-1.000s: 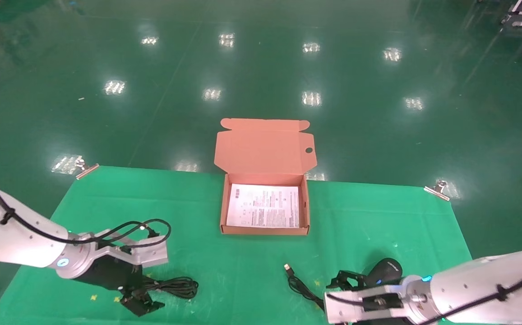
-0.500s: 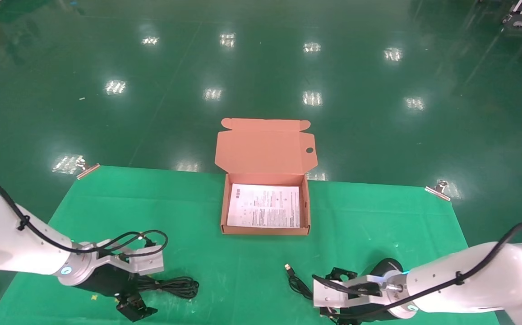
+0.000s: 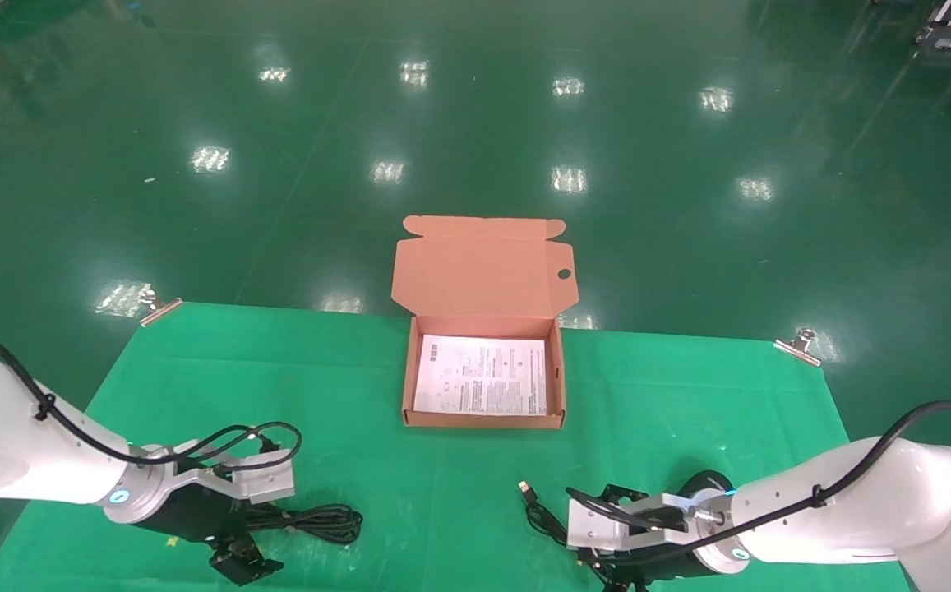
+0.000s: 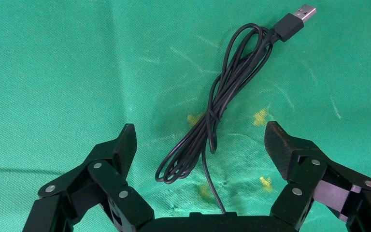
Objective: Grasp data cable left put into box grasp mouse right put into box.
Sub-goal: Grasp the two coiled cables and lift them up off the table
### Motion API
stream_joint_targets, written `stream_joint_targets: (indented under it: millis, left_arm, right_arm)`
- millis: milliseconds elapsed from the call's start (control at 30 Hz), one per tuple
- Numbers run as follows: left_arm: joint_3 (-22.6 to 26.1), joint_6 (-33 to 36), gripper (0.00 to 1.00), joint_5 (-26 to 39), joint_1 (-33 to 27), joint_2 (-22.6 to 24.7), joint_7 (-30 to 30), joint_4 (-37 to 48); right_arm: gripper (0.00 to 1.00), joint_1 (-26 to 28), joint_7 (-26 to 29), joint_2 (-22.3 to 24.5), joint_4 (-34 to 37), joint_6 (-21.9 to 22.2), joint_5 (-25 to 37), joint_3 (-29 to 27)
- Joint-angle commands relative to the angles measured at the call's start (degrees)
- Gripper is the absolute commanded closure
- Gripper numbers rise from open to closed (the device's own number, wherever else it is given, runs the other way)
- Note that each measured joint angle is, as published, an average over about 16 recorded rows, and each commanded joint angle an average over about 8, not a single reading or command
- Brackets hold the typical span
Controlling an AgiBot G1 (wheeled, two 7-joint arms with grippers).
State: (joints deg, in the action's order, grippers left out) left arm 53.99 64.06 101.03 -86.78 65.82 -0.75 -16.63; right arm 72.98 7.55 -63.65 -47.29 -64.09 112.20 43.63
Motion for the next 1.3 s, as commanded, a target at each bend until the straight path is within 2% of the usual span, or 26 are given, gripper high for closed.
stream_joint_targets:
  millis: [33, 1300]
  left_arm:
    - [-0.03, -0.07, 1.0, -0.05, -0.05, 0.1, -0.13, 0.35]
    - [0.03, 0.24, 1.0, 0.05, 0.08, -0.28, 0.37, -1.02]
  right_arm:
    - [1.0, 0.02, -0.08, -0.11, 0.31, 0.15, -0.07, -0.04]
    - [1.0, -0.04, 0.24, 0.34, -0.84, -0.39, -0.02, 0.04]
